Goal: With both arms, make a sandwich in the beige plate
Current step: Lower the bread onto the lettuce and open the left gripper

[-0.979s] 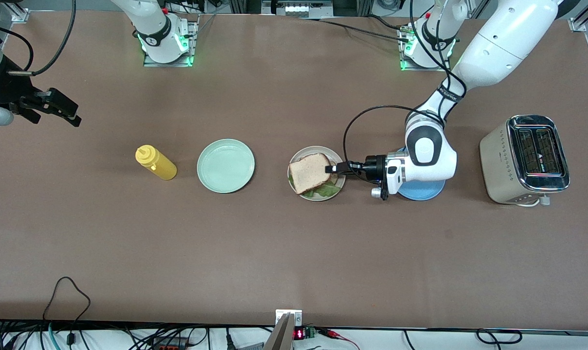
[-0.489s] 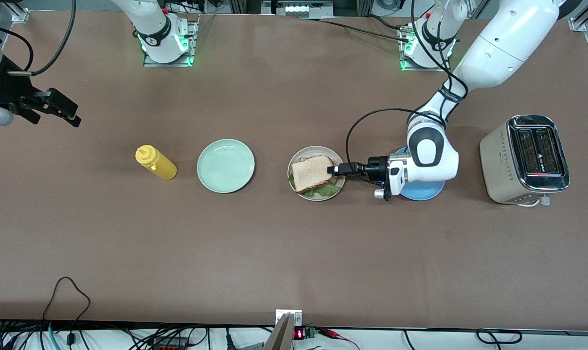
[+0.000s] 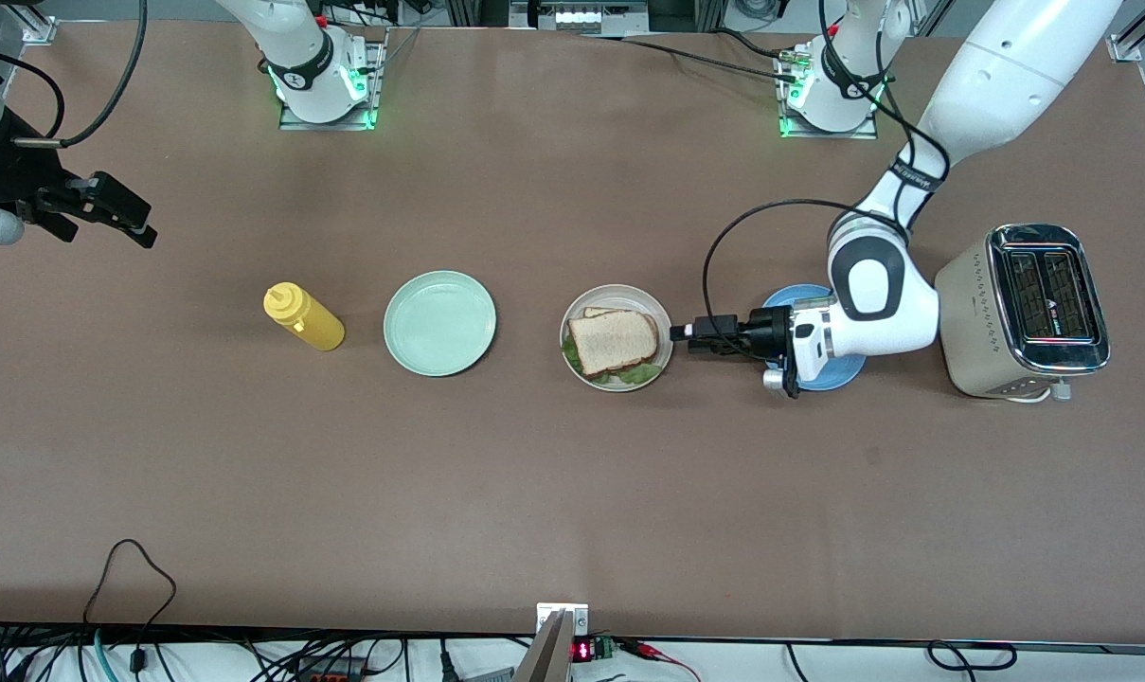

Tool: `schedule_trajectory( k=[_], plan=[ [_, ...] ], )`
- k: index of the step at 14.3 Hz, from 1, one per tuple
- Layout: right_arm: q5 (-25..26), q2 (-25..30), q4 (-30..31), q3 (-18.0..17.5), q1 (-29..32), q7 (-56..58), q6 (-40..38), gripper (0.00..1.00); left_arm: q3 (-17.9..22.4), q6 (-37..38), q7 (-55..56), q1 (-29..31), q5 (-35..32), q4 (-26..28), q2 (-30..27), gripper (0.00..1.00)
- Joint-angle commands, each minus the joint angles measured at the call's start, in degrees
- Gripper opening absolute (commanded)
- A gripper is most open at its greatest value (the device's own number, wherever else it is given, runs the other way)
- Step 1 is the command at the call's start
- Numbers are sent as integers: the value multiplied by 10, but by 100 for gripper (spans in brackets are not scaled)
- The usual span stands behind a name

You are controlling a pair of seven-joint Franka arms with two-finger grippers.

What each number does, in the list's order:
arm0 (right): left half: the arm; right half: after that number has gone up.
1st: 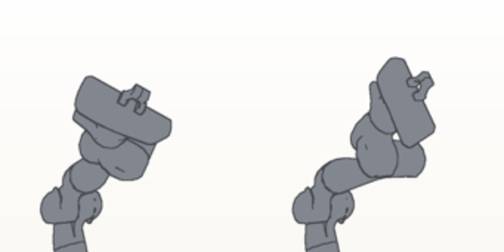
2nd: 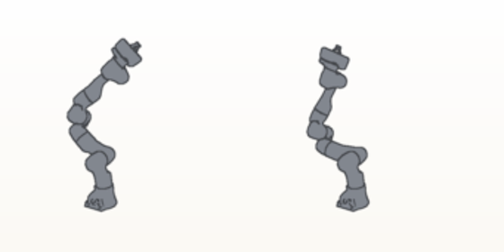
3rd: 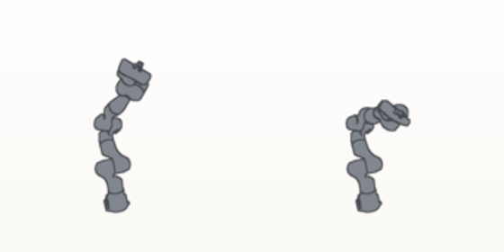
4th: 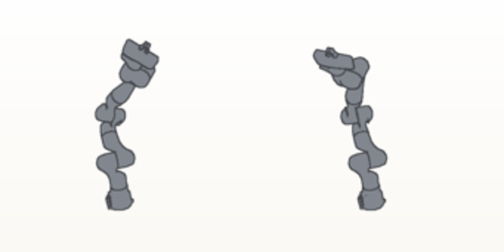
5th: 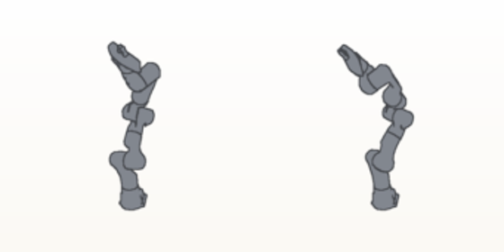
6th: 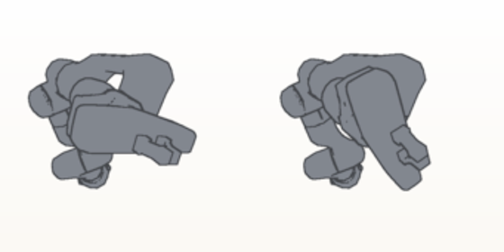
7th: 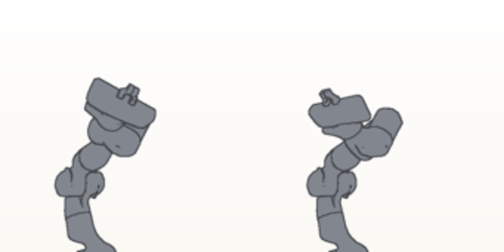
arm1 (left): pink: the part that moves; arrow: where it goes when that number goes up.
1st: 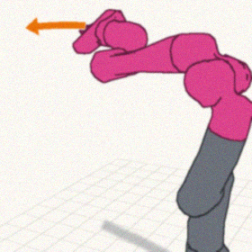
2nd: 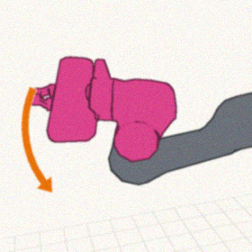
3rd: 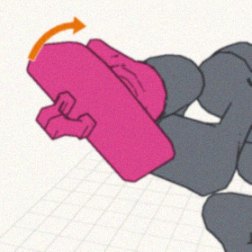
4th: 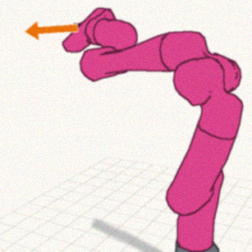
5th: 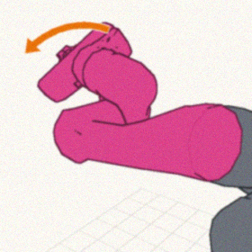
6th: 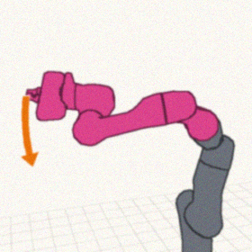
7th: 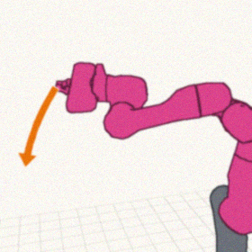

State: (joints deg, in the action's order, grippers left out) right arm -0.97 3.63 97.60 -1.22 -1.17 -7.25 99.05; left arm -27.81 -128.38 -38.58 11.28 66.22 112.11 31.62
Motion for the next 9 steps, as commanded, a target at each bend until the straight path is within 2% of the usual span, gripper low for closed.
schedule_trajectory(
  k=[1, 5, 9],
  plan=[
    [5, 9, 1, 5, -6, -4, 1, 100, 2, 8, 63, 20, -117, 30, -72, 100],
    [5, 9, 1, 5, -6, -4, 1, 100, 3, 48, 197, 23, -341, 20, -103, 100],
    [4, 9, 1, 5, -6, -4, 1, 100, 3, 200, 271, 44, -572, -56, -111, 100]
  ],
)
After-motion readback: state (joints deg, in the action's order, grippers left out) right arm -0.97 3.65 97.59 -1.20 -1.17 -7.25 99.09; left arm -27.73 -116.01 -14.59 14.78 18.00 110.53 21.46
